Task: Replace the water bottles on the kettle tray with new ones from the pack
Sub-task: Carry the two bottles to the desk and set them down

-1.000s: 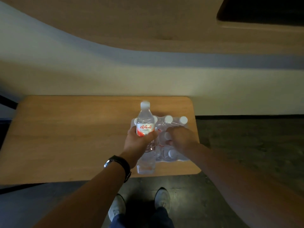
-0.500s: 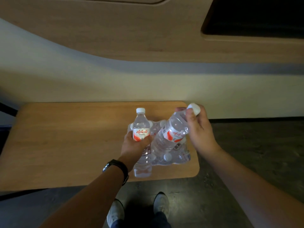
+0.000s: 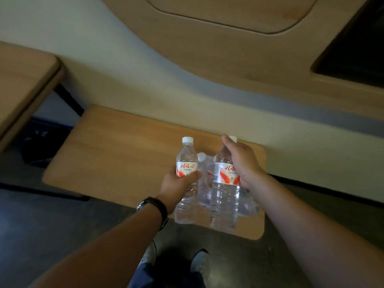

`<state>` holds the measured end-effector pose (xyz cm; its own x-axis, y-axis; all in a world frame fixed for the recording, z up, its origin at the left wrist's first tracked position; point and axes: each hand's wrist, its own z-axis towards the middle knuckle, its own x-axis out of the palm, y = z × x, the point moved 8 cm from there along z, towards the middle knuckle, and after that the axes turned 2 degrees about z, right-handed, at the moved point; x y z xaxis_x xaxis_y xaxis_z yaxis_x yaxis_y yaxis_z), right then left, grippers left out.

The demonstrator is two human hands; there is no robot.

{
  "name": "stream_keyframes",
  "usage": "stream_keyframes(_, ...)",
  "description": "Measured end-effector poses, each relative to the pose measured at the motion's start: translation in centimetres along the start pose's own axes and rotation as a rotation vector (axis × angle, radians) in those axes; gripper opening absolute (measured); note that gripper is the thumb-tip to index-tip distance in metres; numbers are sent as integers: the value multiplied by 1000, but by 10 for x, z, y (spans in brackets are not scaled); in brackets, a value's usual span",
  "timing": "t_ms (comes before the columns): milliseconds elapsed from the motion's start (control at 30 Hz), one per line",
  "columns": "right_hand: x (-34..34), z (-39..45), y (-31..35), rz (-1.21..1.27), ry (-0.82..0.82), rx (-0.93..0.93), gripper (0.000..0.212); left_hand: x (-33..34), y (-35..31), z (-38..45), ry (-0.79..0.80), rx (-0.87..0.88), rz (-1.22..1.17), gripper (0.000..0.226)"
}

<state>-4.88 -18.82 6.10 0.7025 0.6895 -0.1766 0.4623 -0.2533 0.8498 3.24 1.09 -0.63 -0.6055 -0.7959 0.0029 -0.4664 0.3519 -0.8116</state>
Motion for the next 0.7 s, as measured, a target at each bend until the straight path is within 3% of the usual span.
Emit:
stream_keyframes(67,33,-14,19,-41,67,-32,54,-28,-7,-21,-54,19,-29,36)
stream_keyframes(233,118,-52,66,-134,193,-78,59,-97,-31,-73,-102,79,-125,65)
stream_keyframes(300,200,-98,92,-216,312,-101,50,-170,-36,-117,-201,109,-226,61)
stream_keyframes(433,301,-149,119,-282,453,-170,39,-257,-50,-168,-309,165,-313,50)
stream_keyframes(700,554,-302,152,-403,703,-218,38,-496,-56,-286,-545,238,-385,65)
